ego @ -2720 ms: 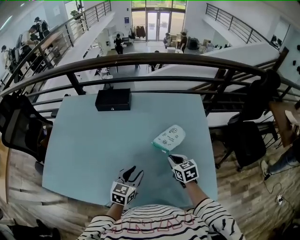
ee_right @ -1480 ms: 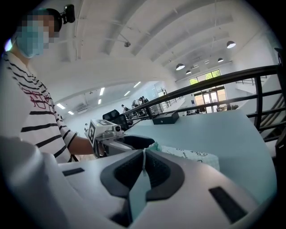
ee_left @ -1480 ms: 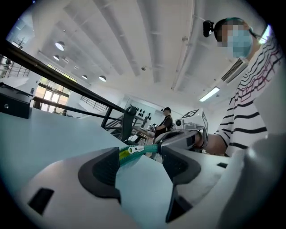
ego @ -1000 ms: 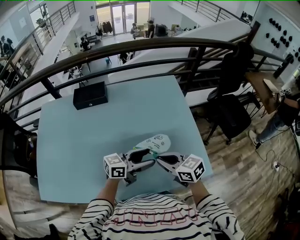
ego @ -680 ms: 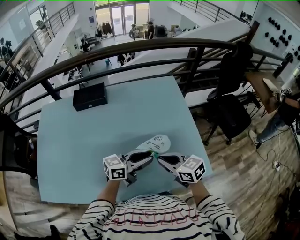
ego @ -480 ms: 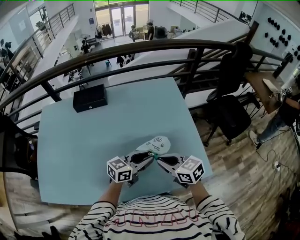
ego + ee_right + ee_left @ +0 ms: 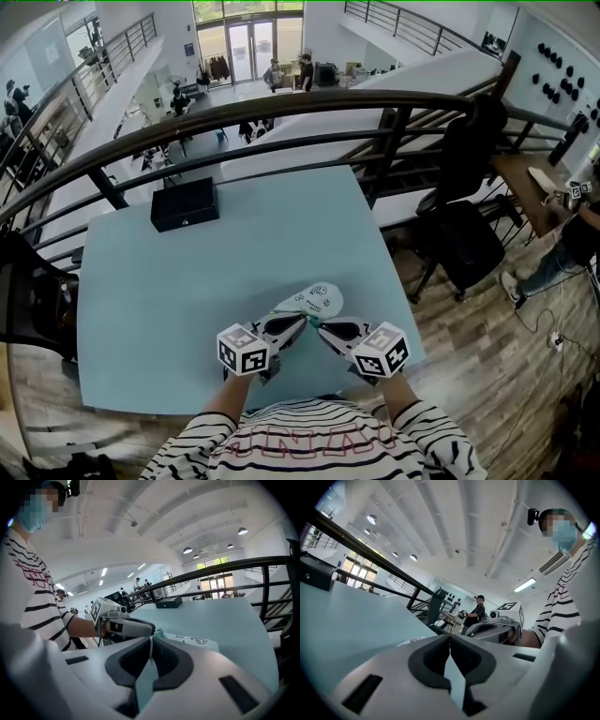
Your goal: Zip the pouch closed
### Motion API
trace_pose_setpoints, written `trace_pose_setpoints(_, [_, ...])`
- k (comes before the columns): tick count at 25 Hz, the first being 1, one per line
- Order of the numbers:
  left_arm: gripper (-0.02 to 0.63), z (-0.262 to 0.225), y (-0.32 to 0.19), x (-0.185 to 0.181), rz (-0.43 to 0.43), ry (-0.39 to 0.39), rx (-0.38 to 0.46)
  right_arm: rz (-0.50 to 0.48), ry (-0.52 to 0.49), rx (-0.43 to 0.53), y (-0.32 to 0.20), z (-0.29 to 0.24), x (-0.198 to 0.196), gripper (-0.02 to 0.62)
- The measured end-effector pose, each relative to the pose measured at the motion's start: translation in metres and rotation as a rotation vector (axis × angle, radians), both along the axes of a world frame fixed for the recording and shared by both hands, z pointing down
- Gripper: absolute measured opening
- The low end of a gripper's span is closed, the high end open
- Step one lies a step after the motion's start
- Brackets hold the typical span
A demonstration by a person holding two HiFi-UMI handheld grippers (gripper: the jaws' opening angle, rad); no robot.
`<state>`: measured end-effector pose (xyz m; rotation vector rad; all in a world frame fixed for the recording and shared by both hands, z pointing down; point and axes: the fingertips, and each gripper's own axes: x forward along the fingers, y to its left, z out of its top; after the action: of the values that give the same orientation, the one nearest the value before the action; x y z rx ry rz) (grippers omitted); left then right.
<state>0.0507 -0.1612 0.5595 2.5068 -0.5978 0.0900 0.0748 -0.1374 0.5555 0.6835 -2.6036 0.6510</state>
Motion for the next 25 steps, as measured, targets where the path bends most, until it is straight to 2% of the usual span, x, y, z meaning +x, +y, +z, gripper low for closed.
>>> trace_pose_setpoints(7, [0.028,0.003,-0.001,-0.002,-0.069,-0.110,0.032,0.021,0.003,-0.016,-0.002,0.002,0.005,0.037])
trace_pose_setpoints(11, [0.028,0.004,-0.001,-0.003,-0.112,-0.130,0.024,0.027,0.000,-0.017,-0.003,0.002,0.006,0.037])
trace_pose_setpoints(16, [0.026,0.010,-0.005,-0.009,-0.172,-0.204,0.010,0.038,-0.007,-0.031,-0.004,0.002,0.013,0.037])
trace_pose_setpoints(22, [0.026,0.015,-0.010,-0.018,-0.213,-0.227,0.001,0.047,-0.020,-0.037,-0.005,0.003,0.019,0.037])
trace_pose_setpoints(25, [0.026,0.018,-0.017,-0.030,-0.272,-0.269,0.003,0.056,-0.028,-0.036,-0.005,0.000,0.021,0.037])
